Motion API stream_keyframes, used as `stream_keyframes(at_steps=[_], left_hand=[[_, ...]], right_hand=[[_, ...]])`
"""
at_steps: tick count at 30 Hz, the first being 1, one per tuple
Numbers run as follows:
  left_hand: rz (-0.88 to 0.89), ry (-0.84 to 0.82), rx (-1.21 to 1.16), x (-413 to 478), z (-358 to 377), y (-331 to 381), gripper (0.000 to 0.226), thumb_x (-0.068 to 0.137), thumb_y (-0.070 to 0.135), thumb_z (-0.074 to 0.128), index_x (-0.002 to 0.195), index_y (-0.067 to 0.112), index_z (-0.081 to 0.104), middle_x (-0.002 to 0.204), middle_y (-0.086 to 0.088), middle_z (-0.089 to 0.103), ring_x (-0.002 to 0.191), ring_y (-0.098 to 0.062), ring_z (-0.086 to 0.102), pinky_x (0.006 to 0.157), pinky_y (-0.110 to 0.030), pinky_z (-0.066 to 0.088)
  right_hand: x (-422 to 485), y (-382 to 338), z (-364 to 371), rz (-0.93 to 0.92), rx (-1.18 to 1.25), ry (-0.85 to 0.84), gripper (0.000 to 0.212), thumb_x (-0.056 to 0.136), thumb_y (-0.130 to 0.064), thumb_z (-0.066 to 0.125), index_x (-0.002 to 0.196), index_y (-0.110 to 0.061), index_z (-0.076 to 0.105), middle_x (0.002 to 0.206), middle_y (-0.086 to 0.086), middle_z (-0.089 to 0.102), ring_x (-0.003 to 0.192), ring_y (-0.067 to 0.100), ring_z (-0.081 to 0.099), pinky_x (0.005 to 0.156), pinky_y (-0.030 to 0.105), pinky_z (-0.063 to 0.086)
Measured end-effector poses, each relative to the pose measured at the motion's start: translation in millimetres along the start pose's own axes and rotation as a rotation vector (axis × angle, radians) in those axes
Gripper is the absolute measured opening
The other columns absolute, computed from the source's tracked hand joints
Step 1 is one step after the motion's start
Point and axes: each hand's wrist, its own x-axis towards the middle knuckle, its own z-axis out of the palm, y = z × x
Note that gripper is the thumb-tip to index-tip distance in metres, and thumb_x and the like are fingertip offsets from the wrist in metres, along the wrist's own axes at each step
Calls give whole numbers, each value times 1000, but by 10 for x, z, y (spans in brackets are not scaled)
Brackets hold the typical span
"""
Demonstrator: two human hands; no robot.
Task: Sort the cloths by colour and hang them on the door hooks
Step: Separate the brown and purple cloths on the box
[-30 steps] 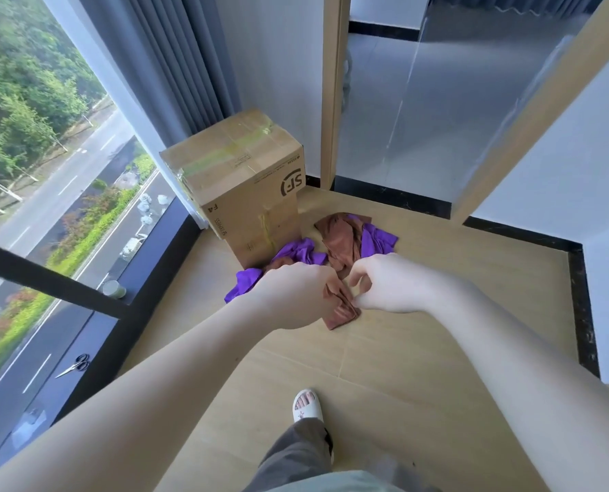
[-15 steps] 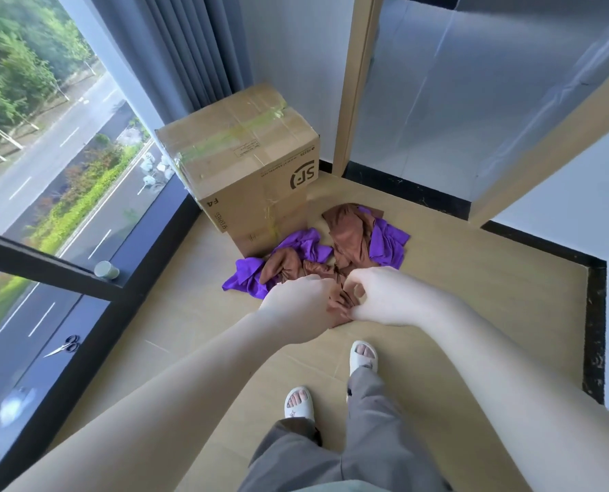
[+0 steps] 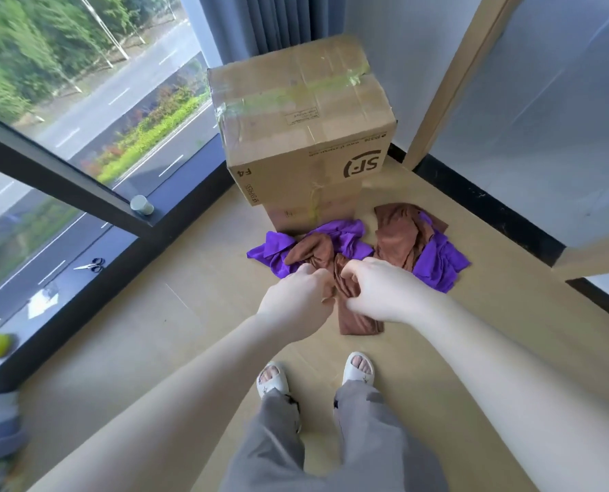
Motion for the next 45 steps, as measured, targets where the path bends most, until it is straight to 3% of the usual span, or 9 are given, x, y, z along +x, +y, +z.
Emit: stream_keyframes(at_steps=[10,17,23,32,35,38,42,45], left_hand=[[-66,53,-73,959,606,-525,29,101,35,52,126,22,55,126,-4,52,108,-34,58,86,-42,51],[-111,77,-105,1684,1154,-1041,41,103,37,50,141,23,48,128,-7,50,109,-38,59,83,-40,47],[-117,46,-78,2384,1700,-1530,35,102,35,50,135,22,51,126,-7,52,105,-36,58,85,-39,49],[-144,88,-66,3433,2527,-2297,34,101,33,52,133,22,53,121,-6,50,102,-33,57,84,-42,51],[-147,135,-64,3792,2764,-2512,32,100,29,51,132,22,52,119,-9,50,96,-33,53,80,-42,49],[-159,150,-57,4134,2978,-2664,31,99,29,52,129,19,51,116,-9,48,104,-36,56,75,-40,44],[-180,132,-171,4560,3266,-2808,41,86,36,48,125,27,54,118,-1,57,99,-32,61,82,-42,53],[-213,141,-164,4846,3467,-2920,43,89,34,50,131,25,51,122,-5,54,103,-35,57,79,-42,49]], right_hand=[[1236,298,516,17,2,25,55,93,-48,59,142,-26,48,139,1,51,125,25,54,100,42,48],[2155,588,1054,43,-32,62,51,95,-44,59,141,-25,47,136,3,52,124,26,55,95,40,48],[2998,819,1597,53,-159,-4,47,95,-44,57,136,-22,50,133,4,53,120,31,57,93,43,49],[4137,1198,2252,57,-175,32,50,96,-40,56,143,-25,47,136,2,51,122,29,57,91,40,46],[4492,1317,2429,61,-173,43,48,96,-42,57,140,-24,49,134,3,52,119,29,57,87,38,44],[4839,1426,2581,56,-156,68,46,95,-40,59,136,-20,51,133,5,52,116,28,57,88,39,47],[5277,1600,2784,57,-114,118,61,92,-41,63,145,-19,43,139,8,51,120,30,57,94,42,51],[5563,1736,2939,103,-114,123,73,89,-47,67,150,-22,35,145,11,43,128,36,52,100,48,49]])
